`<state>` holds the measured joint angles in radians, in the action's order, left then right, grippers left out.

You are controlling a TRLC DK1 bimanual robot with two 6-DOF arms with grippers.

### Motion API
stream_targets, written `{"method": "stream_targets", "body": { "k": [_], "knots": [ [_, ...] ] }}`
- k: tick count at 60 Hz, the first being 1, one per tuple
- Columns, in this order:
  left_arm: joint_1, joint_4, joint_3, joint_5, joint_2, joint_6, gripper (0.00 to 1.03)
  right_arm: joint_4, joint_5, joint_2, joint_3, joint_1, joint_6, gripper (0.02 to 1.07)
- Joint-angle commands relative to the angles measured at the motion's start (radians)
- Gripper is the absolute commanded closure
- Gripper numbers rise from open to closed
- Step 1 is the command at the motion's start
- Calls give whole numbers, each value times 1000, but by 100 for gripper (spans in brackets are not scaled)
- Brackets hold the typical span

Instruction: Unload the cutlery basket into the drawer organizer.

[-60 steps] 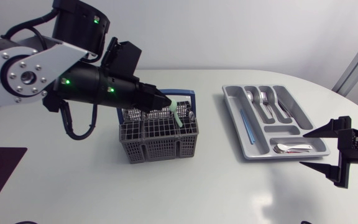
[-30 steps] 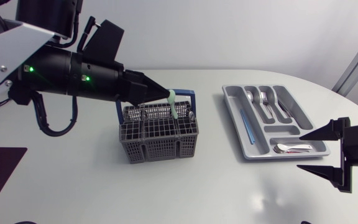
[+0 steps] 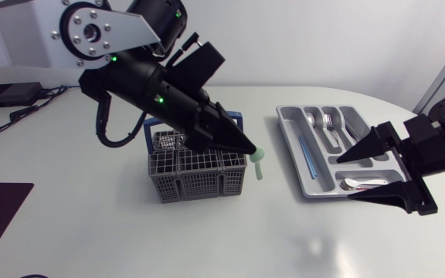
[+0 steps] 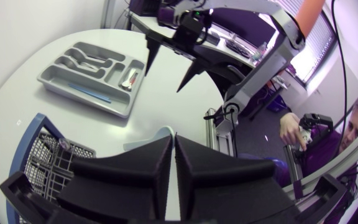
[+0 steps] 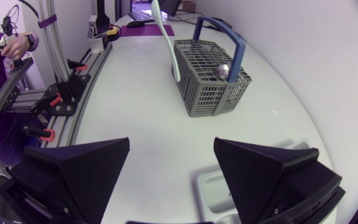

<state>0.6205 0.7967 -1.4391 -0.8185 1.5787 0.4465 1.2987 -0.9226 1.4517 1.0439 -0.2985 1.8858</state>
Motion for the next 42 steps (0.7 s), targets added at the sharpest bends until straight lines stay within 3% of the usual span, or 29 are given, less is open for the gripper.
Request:
{"method": "stream_targets", "body": {
  "k": [1,12,21,24,33,42],
  "knots": [
    [24,53,-55,-41,47,129,99,48,-21,62,54,56,10,9],
    [74,87,-101,-82,90,193,100,142,-64,153,160,157,9,10],
    [85,107,-162,-107,142,192,100,132,-99,136,156,233,-31,17],
    [79,111,-184,-125,159,185,100,77,-99,102,125,260,-85,21],
    [62,113,-210,-151,185,169,100,-338,-78,-71,-61,343,-424,21],
    [50,111,-216,-174,193,158,100,-389,-78,-108,-116,372,-453,45]
  ]
}}
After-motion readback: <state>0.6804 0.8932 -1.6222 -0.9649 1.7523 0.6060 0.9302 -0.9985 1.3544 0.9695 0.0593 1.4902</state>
